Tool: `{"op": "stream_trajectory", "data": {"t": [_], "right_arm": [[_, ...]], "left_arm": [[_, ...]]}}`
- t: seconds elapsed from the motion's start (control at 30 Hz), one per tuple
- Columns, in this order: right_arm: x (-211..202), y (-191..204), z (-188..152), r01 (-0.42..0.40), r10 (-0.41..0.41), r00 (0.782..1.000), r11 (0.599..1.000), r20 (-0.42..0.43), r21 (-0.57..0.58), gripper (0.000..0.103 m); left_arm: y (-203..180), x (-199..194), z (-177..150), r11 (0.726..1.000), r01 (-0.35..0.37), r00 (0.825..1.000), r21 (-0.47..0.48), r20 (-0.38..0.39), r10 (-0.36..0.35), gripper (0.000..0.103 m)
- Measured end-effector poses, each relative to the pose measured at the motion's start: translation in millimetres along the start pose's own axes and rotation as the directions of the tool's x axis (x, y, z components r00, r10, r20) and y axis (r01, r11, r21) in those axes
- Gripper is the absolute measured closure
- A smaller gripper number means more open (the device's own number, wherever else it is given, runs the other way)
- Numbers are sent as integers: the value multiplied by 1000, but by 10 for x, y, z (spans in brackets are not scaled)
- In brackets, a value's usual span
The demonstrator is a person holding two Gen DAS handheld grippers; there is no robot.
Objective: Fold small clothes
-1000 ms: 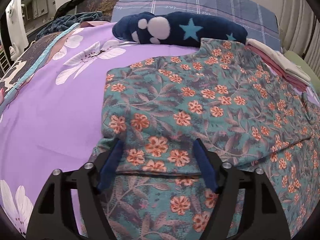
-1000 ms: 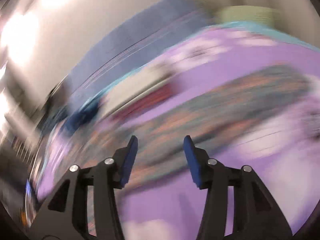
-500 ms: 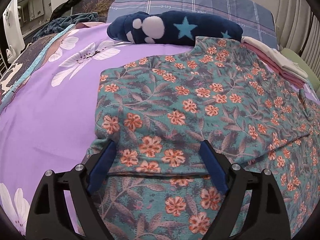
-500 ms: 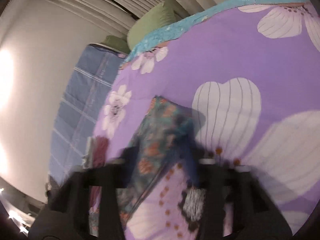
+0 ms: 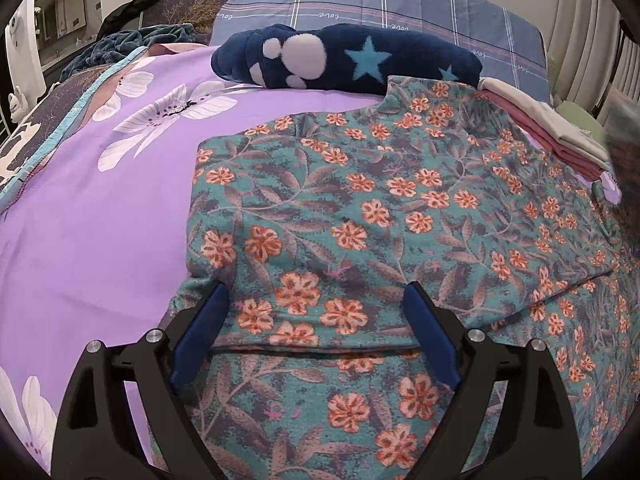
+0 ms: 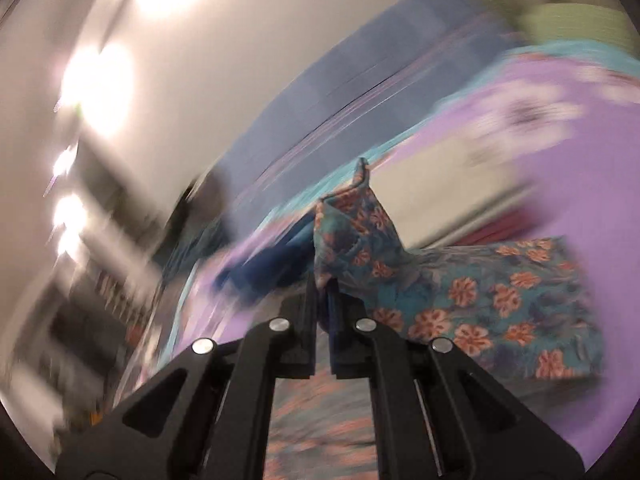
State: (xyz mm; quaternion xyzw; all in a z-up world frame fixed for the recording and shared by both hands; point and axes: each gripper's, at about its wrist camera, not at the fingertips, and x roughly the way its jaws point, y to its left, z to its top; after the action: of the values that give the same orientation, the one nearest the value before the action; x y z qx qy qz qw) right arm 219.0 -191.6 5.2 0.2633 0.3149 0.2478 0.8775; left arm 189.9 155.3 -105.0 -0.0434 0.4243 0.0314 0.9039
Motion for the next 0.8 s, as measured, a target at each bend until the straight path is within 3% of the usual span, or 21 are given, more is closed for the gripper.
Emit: {"op": "stream_trajectory", "data": {"t": [0.07,0.17,0.3,0.4,0.43,0.47,0.53,0.57,0.63,0.73,0.8], "right_arm": [[507,379,-362,-50,37,988,995,-151,-88,99],[965,674,-905,-49,-16,953,977,-302,-205,99],[1151,575,-1196,-10,-80,920,974,-383,-227,98],[1069,443,-1306,-7,-72,922,979,-381,-202,97],[1054,429,-1314,-11,-69,925,978,-373,-208,97],[1058,421,-1317,-12,-70,927,976,-370,-215,97],[1052,428,-1345,-8,-77,928,974,-365,-226,97],[1057,434,-1366,-6,-80,928,974,-364,-228,97],[1105,441,-1318,-4,-81,930,973,-359,-231,96],[1152,447,-1318,-9,-74,932,974,-354,-226,96],[1097,424,-1308,-13,-65,934,977,-352,-215,96]], "left_arm": [[6,-7,-2,1000,5,1000,-3,3,-5,13],[28,-21,-6,1000,21,1000,-11,9,-20,14],[60,-34,-5,999,46,999,-27,17,-46,14],[95,-102,2,997,62,997,-50,38,-60,25],[110,-150,9,993,97,994,-67,47,-94,30],[122,-193,18,985,151,988,-89,55,-146,34],[99,-273,51,943,302,953,-139,60,-297,35],[30,-297,81,916,374,927,-144,52,-371,35],[-146,-305,133,887,446,895,-118,30,-446,35],[-450,-167,224,864,496,864,-91,-41,-501,26],[-601,11,301,870,477,869,-121,-84,-488,21]]}}
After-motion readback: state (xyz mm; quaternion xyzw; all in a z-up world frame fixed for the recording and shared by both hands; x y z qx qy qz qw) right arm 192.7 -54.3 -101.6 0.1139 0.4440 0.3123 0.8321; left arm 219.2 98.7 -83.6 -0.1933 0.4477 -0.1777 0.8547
